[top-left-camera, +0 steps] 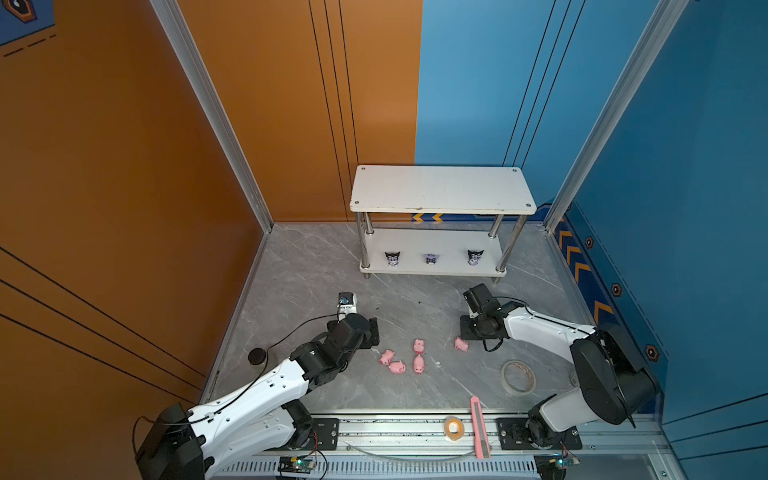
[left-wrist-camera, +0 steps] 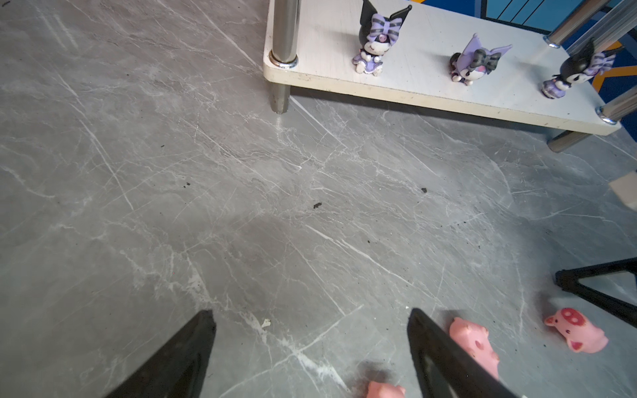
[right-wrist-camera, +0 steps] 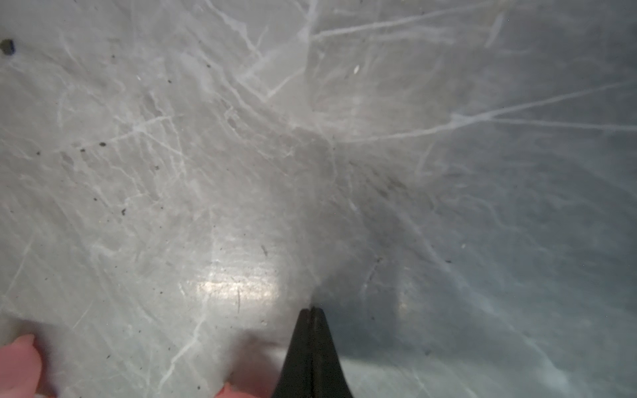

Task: Place and organize the plastic toys onto the shelf
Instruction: 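Withdraw the left gripper to the table while the right gripper moves over the pink pigs, then align the right gripper over the pink pig set apart from the cluster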

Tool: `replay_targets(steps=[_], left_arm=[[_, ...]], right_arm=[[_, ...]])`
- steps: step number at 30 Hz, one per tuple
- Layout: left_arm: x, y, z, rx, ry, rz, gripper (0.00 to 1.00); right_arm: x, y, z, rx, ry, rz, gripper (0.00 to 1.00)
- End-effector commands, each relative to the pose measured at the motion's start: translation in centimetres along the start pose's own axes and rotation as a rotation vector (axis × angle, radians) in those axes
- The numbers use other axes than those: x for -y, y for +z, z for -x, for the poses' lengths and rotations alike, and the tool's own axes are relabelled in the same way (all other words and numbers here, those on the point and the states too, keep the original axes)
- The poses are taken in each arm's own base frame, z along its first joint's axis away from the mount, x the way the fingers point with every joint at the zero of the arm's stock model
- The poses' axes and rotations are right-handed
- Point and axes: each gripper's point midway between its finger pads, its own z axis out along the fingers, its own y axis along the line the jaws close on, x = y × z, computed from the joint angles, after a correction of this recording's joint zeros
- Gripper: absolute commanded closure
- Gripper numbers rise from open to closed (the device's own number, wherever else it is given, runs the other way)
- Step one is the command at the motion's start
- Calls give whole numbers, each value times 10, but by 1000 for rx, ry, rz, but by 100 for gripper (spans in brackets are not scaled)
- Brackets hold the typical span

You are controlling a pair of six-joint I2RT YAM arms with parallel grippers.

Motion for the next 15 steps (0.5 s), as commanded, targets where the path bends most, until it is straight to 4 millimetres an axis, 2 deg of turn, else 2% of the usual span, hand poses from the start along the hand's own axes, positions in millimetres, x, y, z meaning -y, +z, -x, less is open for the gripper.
replay_targets(steps=[1,3,5,9,12,15], left_arm=[[-6,5,-4,-9,5,31,11],[-5,7,-6,-22,6,35,11],[3,10,-1,-6,-8,4,11],[5,17,2,-10,3,22,11],[14,23,2,-23,0,-3,11],[19,30,3,-34,12,0,11]], right_arm=[[-1,-21,12,59,-11,16,100],[-2,-35,12,75,-16,22,100],[-8,-47,7,87,-43,41,99],[-24,-67,-13,82,-137,65,100],[-39,-75,-32,63,-188,103,100],[-57,-72,-51,34,-223,166,100]])
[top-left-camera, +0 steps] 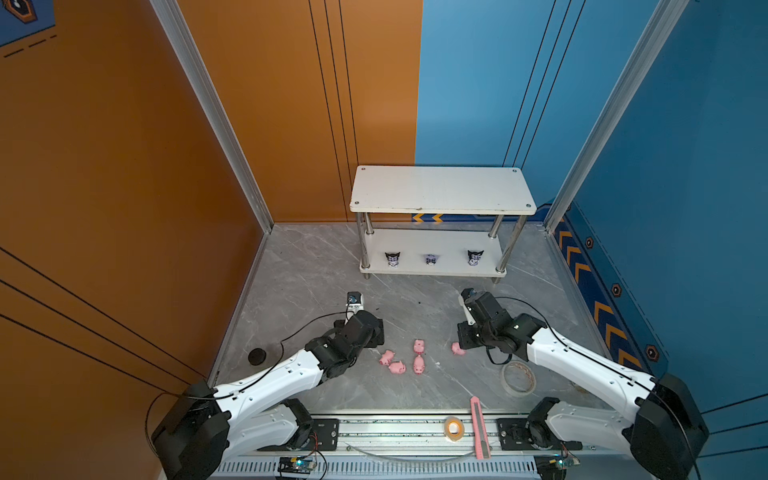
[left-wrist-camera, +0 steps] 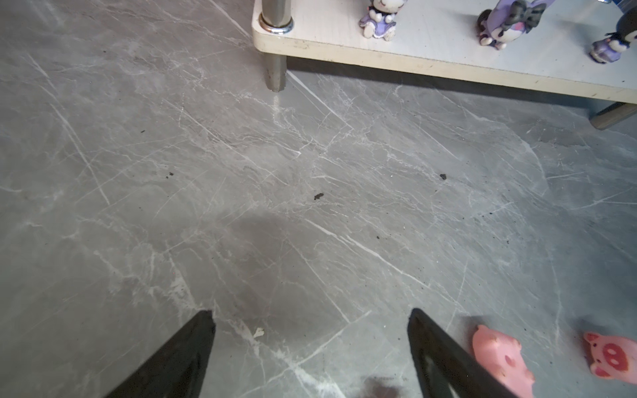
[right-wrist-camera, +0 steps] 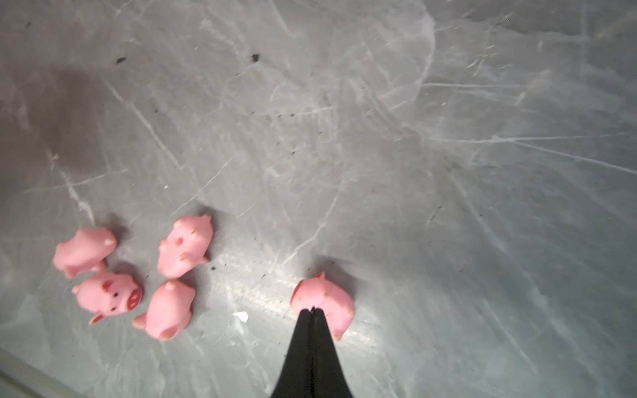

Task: Place and organize the plastic toys onto the shelf
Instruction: 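Align the right gripper over the pink pig set apart from the cluster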

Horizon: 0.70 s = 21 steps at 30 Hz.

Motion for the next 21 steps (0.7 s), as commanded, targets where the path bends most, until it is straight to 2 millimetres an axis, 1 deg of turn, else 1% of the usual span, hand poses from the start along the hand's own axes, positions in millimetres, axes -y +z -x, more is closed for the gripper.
replay_targets(steps=[1,5,9,13,17,19,21], left_arm=[[15,3,15,14,-9,-33,11],[25,8,15,-7,-5,-58,11],[23,11,12,-17,-3,-41,11],[23,11,11,-13,-3,-43,11],[21,13,7,-26,0,-37,10],[21,14,6,-29,6,-36,10],[19,14,7,-29,8,-29,11]], right_arm=[[-8,5,-32,-95,-16,26,100],[-10,22,-50,-170,-46,3,100],[-8,42,-58,-207,-57,-26,100],[0,51,-53,-191,-50,-62,100],[18,54,-45,-197,-12,-105,100],[31,53,-36,-182,30,-121,100],[38,51,-28,-167,44,-121,99]])
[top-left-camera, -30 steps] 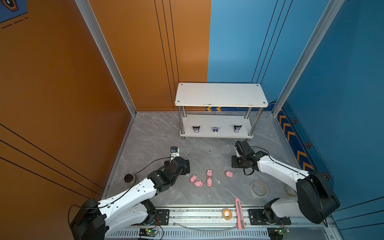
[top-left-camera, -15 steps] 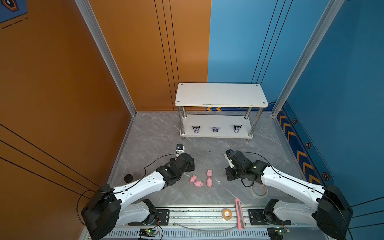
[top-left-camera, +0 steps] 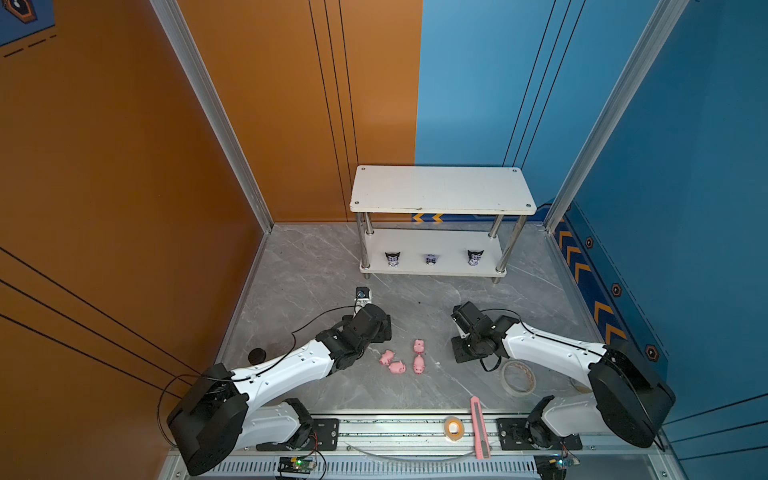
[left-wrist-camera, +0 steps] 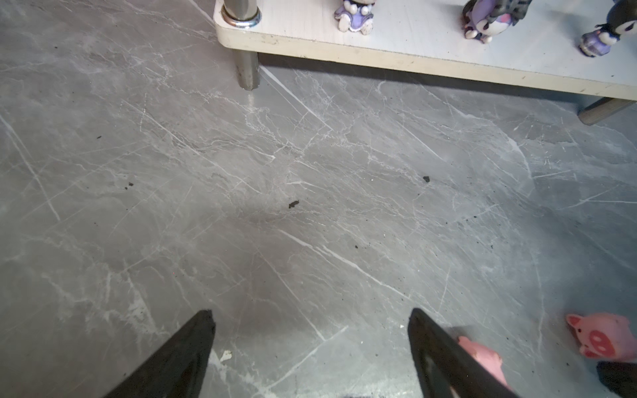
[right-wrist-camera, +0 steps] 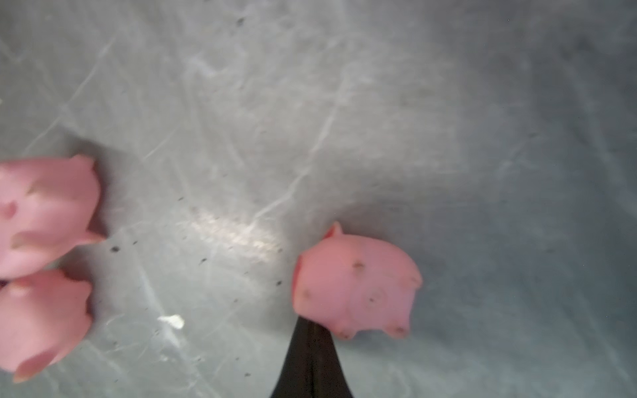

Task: Place and organize the plastic toys onto the shelf
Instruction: 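Align the right gripper over the pink pig set apart from the cluster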

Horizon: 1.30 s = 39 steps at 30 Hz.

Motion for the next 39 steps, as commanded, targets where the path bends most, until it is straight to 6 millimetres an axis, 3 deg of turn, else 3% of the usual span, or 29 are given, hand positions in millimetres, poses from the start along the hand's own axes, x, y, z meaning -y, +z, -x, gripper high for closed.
replay_targets(steps=[1,7,10,16,24,31,37,39], left_arm=[[1,2,4,-1,-1,-3,10],[2,4,3,-10,-3,-13,10],[0,5,2,-11,-4,-9,10],[0,5,0,-19,-10,-15,10],[0,6,-2,-19,-11,-15,10],[4,11,-4,-32,-19,-28,10],[7,12,-9,-45,-19,-37,10],[8,11,-10,-51,-23,-41,10]], right_arm=[[12,-7,22,55,14,-16,99],[42,-10,45,86,103,-21,97],[47,-12,58,112,163,20,96],[32,-11,70,123,186,87,94],[18,-7,53,87,155,84,94],[-30,-17,65,126,70,139,93],[-90,-9,65,107,-5,239,93],[-99,-9,67,106,8,278,93]])
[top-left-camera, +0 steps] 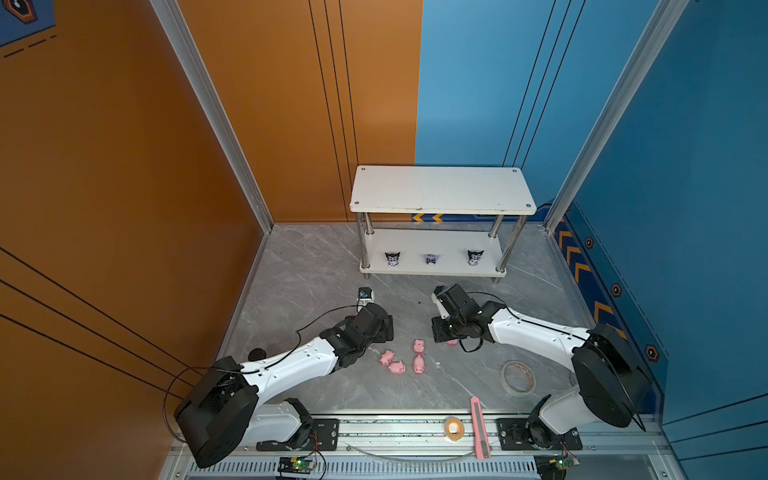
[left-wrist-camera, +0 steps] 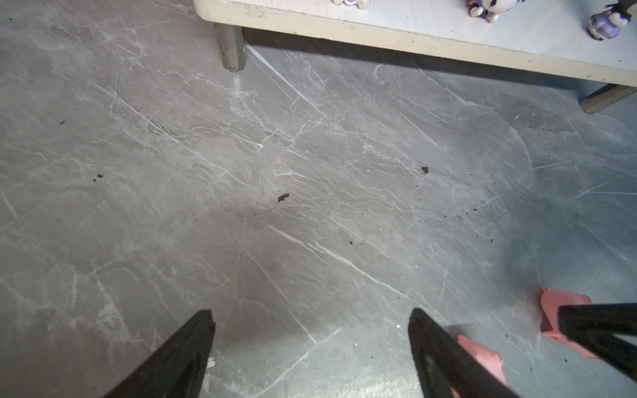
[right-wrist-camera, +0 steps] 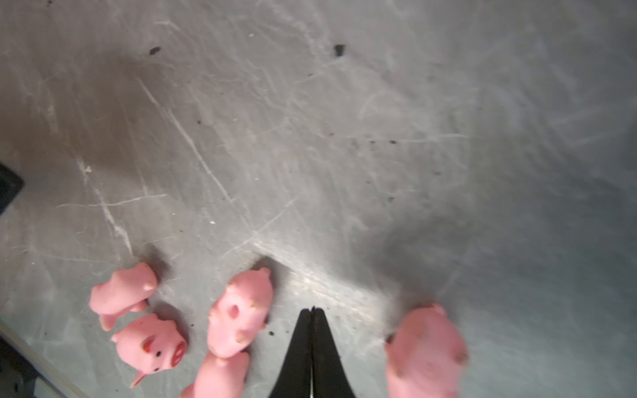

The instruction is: Place and organize the plastic toys onto the shelf

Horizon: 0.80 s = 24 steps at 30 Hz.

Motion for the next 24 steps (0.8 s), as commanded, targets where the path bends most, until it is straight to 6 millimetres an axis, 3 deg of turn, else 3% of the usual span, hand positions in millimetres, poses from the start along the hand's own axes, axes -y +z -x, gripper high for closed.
replay_targets(steps=[1,5,7,11,13,16,24], left_arm=[[5,0,-3,-17,-9,-25,11],[18,-2,-5,-26,23,-58,26],[21,0,-4,-32,34,-54,29],[31,6,-2,-29,27,-70,29],[37,10,-2,-31,22,-83,29],[45,17,-6,-54,29,-95,29],[55,20,-14,-94,73,-87,31]], right_arm=[[-13,2,7,14,43,55,93],[-1,-20,13,67,51,36,93],[20,-35,15,95,81,-9,89],[55,-50,-3,99,70,-174,59],[65,-51,-14,80,63,-226,50],[67,-46,-26,70,32,-269,43],[54,-31,-36,63,-119,-358,45]])
